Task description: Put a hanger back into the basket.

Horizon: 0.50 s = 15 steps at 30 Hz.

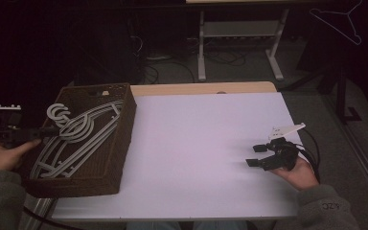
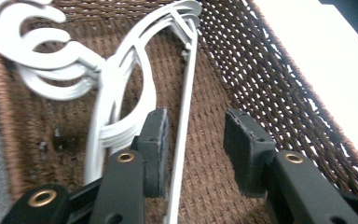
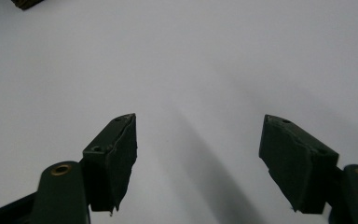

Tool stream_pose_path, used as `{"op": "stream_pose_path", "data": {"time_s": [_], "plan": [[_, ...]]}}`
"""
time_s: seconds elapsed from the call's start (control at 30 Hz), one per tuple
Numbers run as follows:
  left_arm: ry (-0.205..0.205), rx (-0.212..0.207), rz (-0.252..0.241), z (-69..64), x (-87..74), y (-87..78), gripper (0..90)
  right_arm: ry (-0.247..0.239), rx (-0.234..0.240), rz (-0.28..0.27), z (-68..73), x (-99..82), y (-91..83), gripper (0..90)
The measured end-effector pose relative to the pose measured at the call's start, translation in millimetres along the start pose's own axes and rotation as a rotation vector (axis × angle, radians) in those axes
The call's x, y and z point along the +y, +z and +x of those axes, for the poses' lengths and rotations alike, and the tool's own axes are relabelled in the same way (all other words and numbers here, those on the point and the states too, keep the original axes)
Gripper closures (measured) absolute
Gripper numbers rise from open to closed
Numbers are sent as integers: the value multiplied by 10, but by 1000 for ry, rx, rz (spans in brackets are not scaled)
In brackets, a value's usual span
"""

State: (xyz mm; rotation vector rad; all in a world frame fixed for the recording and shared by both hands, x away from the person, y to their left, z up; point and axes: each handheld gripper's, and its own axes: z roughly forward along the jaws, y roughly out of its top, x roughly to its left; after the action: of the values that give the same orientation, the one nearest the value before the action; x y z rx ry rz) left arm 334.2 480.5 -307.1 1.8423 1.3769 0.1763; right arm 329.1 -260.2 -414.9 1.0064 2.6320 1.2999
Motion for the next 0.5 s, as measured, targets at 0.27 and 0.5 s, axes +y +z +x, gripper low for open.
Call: {"op": "stream_pose_path", "data": {"time_s": [0.27, 0.5], "plan": [[42, -16, -12, -195, -47, -13, 541, 0, -21, -28, 17, 2, -52, 249], [71, -32, -30, -421, -108, 24, 468, 1, -26, -44, 32, 6, -84, 238]]}}
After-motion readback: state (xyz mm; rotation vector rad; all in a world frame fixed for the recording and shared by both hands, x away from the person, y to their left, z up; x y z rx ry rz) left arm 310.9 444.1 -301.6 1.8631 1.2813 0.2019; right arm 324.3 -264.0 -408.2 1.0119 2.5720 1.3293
